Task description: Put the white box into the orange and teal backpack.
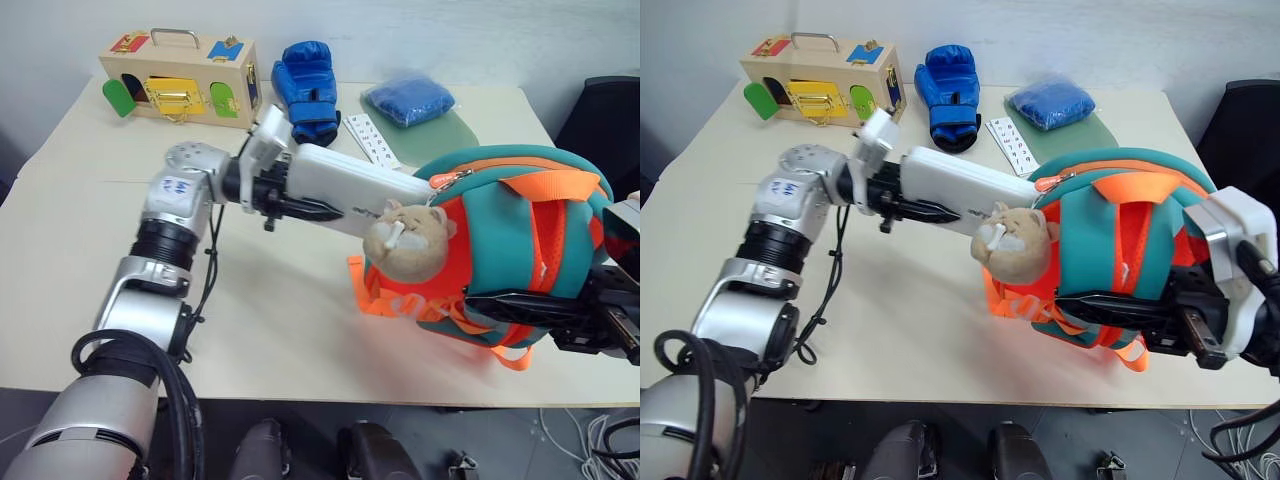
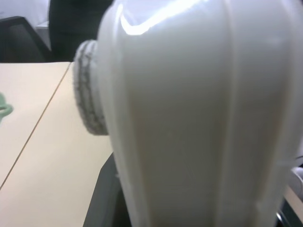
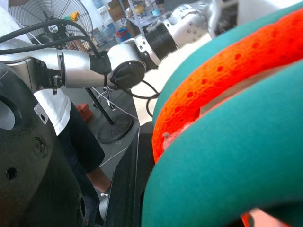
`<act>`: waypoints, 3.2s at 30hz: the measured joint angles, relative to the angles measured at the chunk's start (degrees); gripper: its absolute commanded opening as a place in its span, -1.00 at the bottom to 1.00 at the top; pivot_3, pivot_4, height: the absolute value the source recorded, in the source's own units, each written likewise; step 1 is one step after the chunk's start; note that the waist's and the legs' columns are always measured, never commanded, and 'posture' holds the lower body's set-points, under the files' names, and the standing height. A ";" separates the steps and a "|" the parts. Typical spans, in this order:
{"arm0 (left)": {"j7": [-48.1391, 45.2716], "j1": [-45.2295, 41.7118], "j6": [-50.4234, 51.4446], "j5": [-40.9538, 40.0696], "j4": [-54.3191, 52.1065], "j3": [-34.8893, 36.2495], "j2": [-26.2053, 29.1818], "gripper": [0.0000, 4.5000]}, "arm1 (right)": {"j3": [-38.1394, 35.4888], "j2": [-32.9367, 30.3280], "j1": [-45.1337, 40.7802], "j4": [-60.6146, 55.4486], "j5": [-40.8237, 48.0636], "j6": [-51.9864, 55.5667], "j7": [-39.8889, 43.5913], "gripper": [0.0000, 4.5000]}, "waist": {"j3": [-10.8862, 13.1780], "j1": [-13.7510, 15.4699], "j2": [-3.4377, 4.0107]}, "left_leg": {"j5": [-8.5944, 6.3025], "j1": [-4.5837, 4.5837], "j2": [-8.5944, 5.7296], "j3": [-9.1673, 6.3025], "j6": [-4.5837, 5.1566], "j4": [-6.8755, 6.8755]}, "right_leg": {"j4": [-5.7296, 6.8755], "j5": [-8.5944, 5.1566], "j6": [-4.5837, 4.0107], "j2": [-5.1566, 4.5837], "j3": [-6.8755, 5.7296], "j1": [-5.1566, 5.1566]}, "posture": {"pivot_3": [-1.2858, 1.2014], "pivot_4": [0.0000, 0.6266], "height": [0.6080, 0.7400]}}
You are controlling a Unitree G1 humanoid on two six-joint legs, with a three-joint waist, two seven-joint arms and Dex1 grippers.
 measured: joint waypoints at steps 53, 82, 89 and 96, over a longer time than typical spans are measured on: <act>14.99 10.70 20.03 -7.77 -37.19 2.04 1.11 0.05 | 13.02 9.96 -2.78 -4.07 -9.38 -6.32 -15.59 -1.00 | 0.01 -0.25 0.05 | 0.18 0.06 -0.22 -0.76 -0.19 0.10 | 0.34 -0.01 -0.02 0.13 0.12 0.21 | 0.03 -0.52 1.00; 4.87 -1.03 -23.41 16.67 15.32 -4.40 6.54 -0.81 | 7.45 10.90 9.36 -10.80 -6.53 -11.61 -16.85 -1.00 | 0.03 -0.17 -0.02 | 0.21 0.06 -0.27 -0.77 -0.16 -0.01 | 0.24 -0.01 -0.02 0.07 0.13 0.13 | 0.03 -0.52 1.00; 4.14 12.32 -20.14 14.18 2.82 -3.90 -0.34 -0.82 | 11.77 12.37 8.04 -12.07 -22.39 -16.00 -22.25 -0.77 | 0.00 -0.25 -0.01 | 0.21 0.08 -0.28 -0.82 -0.17 0.11 | 0.51 -0.01 -0.02 0.03 0.12 0.09 | 0.03 -0.52 1.00; 0.07 15.49 -5.74 9.40 -5.74 -0.50 7.76 0.05 | 10.95 12.36 16.21 -12.33 -30.92 -17.37 -20.80 0.08 | -0.02 -0.44 0.03 | 0.28 0.12 -0.28 -0.83 -0.28 -0.10 | 0.53 -0.03 -0.06 0.11 0.12 0.08 | 0.03 -0.52 1.00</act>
